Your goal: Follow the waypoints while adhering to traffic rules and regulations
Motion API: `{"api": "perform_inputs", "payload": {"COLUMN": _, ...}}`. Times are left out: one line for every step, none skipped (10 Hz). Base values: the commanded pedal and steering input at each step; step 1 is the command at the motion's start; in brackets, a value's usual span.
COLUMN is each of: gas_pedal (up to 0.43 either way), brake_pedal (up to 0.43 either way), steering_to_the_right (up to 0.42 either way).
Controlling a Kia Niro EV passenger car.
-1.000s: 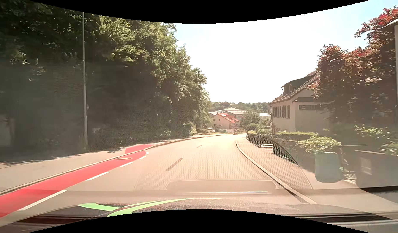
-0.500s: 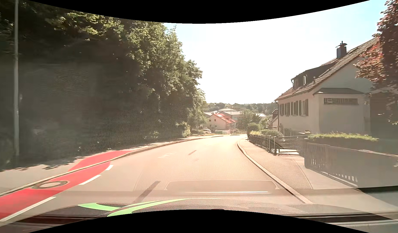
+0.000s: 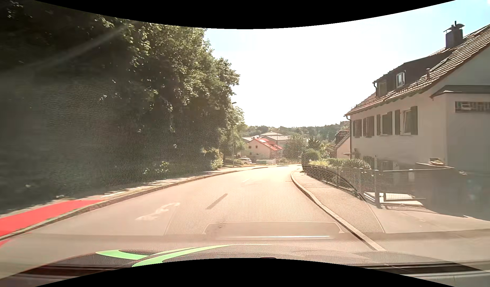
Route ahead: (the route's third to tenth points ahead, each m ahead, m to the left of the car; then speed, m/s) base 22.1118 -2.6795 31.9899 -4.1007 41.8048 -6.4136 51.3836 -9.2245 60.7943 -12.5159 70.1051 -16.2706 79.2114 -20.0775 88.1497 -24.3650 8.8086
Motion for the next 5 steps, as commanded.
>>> {"api": "perform_inputs", "payload": {"gas_pedal": 0.000, "brake_pedal": 0.104, "steering_to_the_right": 0.039}}
{"api": "perform_inputs", "payload": {"gas_pedal": 0.000, "brake_pedal": 0.110, "steering_to_the_right": 0.037}}
{"api": "perform_inputs", "payload": {"gas_pedal": 0.000, "brake_pedal": 0.110, "steering_to_the_right": 0.035}}
{"api": "perform_inputs", "payload": {"gas_pedal": 0.000, "brake_pedal": 0.110, "steering_to_the_right": 0.034}}
{"api": "perform_inputs", "payload": {"gas_pedal": 0.000, "brake_pedal": 0.110, "steering_to_the_right": 0.034}}
